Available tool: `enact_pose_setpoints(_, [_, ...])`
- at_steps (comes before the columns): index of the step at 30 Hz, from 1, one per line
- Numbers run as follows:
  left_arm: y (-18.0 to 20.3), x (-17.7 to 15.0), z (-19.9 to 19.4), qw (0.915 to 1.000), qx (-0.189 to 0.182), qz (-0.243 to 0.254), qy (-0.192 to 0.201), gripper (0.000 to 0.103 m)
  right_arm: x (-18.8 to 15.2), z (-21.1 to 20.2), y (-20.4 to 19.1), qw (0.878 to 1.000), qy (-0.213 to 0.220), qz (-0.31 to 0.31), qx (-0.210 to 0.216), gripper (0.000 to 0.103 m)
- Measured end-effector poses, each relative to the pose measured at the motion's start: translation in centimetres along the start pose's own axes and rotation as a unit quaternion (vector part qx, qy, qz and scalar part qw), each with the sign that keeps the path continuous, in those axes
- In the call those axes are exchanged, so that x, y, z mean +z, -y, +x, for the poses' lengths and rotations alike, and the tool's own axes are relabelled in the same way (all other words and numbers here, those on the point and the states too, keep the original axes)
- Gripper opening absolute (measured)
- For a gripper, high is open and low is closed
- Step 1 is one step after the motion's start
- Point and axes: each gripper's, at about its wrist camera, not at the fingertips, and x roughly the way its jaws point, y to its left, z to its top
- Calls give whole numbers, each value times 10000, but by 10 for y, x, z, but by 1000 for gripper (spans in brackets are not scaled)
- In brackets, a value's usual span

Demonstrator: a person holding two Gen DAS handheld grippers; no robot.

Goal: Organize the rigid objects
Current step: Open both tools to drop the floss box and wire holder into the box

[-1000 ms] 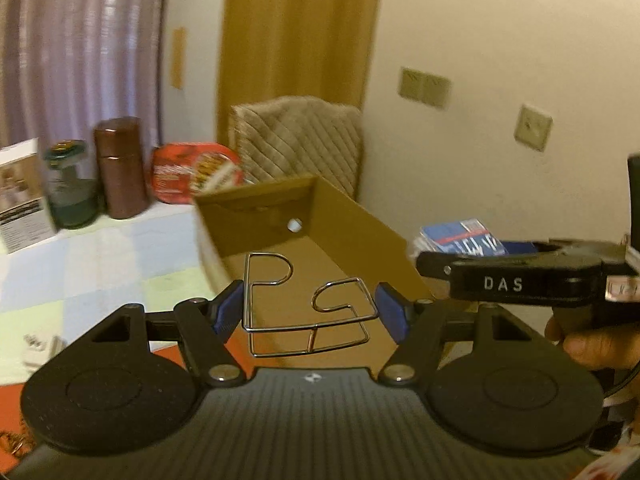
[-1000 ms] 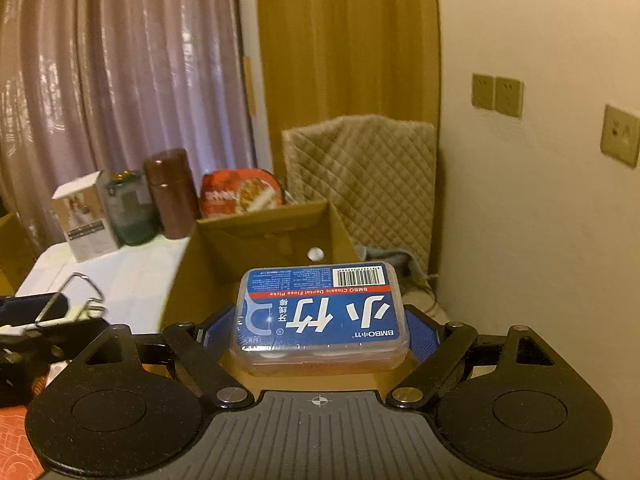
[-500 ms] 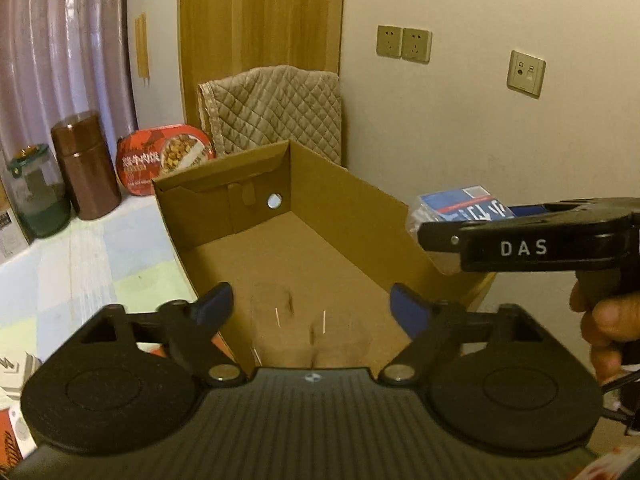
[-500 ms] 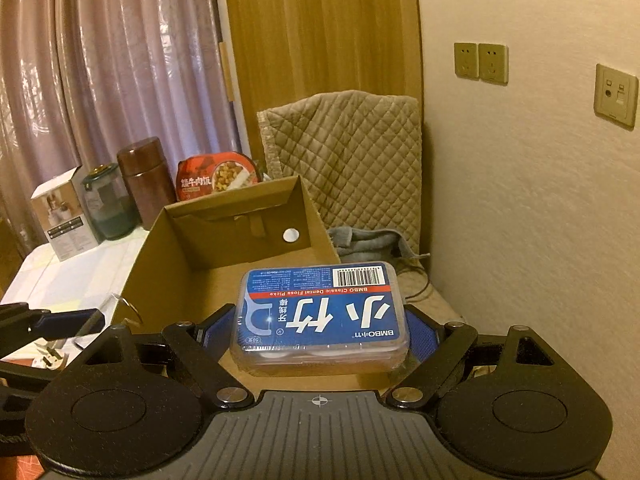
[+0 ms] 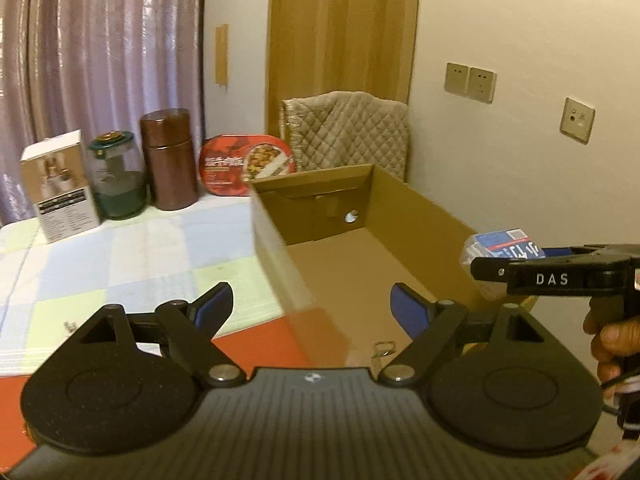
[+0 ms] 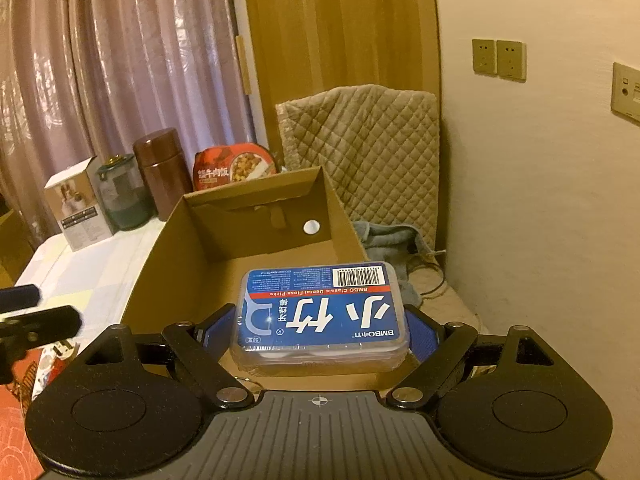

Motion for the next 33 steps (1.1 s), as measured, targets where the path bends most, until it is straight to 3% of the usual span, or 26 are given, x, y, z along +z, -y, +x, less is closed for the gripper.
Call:
enact_pose_setpoints(6, [-20,-14,-14,9998,118,-156,-46,83,-4,6,-5,10000,-60,-19,-8,83])
enact_pose_setpoints(12, [-45,-24,-31,9992,223,-340,-1,83,-4,2,-9,9993,116,-261,-254,84])
enact_pose_setpoints(17, [-71,-33,-52,9982,369,-466,21,83,3,-17,-19,9993,292,-158,-182,84])
enact_pose_setpoints(28, [-141,-65,-115,9919,1062,-696,67,83,24,-71,-99,9946,686,-282,728,84])
enact_pose_setpoints(33, [-167,-88,-130,9875,1326,-852,12,83,17,-80,-140,9894,788,-415,1149,85])
